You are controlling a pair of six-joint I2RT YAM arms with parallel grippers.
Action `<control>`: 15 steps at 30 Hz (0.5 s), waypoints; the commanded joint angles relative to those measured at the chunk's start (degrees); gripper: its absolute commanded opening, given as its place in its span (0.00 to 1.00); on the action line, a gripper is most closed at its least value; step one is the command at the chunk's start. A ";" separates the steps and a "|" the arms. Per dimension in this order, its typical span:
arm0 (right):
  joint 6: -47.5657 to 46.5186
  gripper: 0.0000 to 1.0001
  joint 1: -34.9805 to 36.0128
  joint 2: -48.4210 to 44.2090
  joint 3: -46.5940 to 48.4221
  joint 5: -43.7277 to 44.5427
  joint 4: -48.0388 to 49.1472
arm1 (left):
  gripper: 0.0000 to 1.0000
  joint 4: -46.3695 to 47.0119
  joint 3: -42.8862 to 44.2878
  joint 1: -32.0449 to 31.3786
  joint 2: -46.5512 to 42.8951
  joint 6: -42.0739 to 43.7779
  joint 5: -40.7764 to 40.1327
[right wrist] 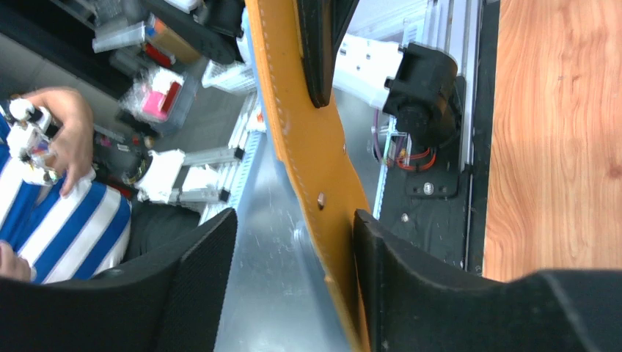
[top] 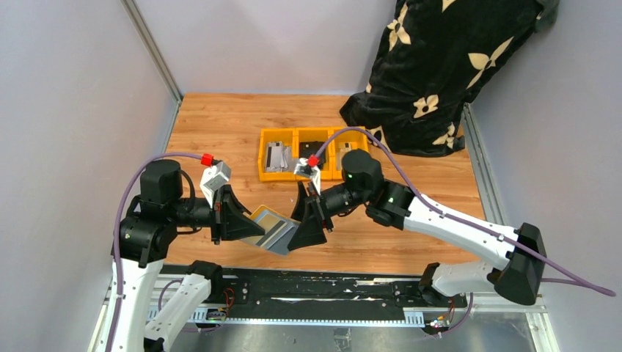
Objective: Take the credit cards out of the card holder
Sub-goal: Remove the credit card from the card holder.
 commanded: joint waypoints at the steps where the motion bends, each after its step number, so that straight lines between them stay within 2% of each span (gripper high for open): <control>1: 13.45 0.55 -1.08 -4.19 -6.53 1.92 26.23 | 0.00 -2.32 2.85 -0.25 0.15 0.68 -0.51; 2: 14.23 0.50 -1.04 -4.47 -7.19 2.08 26.94 | 0.00 -2.31 2.83 -0.25 -0.07 0.47 -1.16; 4: 13.86 0.26 -1.06 -4.53 -7.01 2.19 24.26 | 0.00 -2.23 2.01 -0.25 -0.62 -0.08 -2.05; 6: 8.66 0.06 -1.04 -3.99 -2.70 3.09 13.11 | 0.14 -2.15 0.22 -0.25 -1.77 -0.34 -2.09; 7: 5.42 0.00 -0.96 -3.43 0.05 3.78 6.55 | 0.21 -2.07 -0.92 -0.25 -2.59 -0.28 -1.90; 8: 1.88 0.00 -0.95 -2.41 3.20 4.13 -0.56 | 0.30 -2.04 -2.37 -0.25 -3.61 -0.19 -1.53; 10: -4.36 0.00 -0.83 -0.27 8.60 3.34 -12.91 | 0.41 -1.87 -3.70 -0.25 -4.90 0.03 -0.46; 12: -9.40 0.00 -0.35 1.74 13.04 2.94 -21.53 | 0.47 -1.82 -4.73 -0.25 -5.37 0.12 1.09; 15: -17.02 0.00 0.99 4.81 18.78 3.18 -32.01 | 0.49 -1.87 -5.85 -0.25 -4.88 -0.04 3.78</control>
